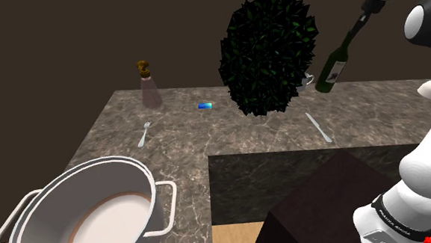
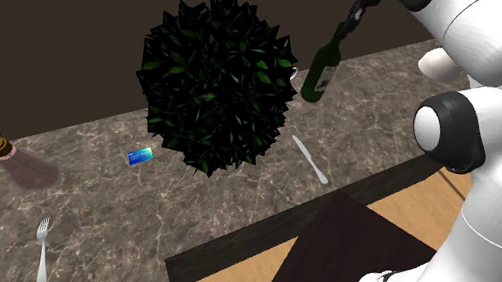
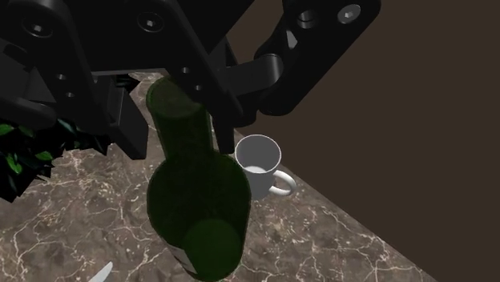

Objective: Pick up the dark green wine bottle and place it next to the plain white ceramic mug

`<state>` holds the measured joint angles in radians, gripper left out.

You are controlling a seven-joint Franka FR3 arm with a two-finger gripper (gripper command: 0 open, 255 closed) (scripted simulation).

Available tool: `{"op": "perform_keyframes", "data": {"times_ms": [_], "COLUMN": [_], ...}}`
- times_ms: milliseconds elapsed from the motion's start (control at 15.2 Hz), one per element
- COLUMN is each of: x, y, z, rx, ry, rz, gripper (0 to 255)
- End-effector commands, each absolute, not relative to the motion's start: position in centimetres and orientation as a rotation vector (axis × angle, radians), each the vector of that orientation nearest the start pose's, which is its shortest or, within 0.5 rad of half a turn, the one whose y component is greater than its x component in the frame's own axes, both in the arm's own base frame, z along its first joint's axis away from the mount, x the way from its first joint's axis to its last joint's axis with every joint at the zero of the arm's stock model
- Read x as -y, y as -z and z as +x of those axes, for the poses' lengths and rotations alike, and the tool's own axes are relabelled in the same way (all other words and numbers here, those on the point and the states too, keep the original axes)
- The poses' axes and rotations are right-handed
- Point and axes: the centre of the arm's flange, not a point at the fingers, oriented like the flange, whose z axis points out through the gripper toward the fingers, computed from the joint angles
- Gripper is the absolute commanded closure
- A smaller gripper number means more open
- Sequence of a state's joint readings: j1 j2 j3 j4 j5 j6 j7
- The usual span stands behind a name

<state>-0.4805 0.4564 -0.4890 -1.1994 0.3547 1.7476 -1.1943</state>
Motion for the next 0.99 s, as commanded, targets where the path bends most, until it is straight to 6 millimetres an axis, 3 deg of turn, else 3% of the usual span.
{"op": "perform_keyframes", "data": {"times_ms": [0, 924], "x": [50.3, 50.3], "y": [-54.7, -47.3], "z": [47.8, 47.8], "rx": [0.388, 0.388], "ry": [0.312, 0.312], "rz": [-3.155, -3.155], "gripper": [255, 255]}}
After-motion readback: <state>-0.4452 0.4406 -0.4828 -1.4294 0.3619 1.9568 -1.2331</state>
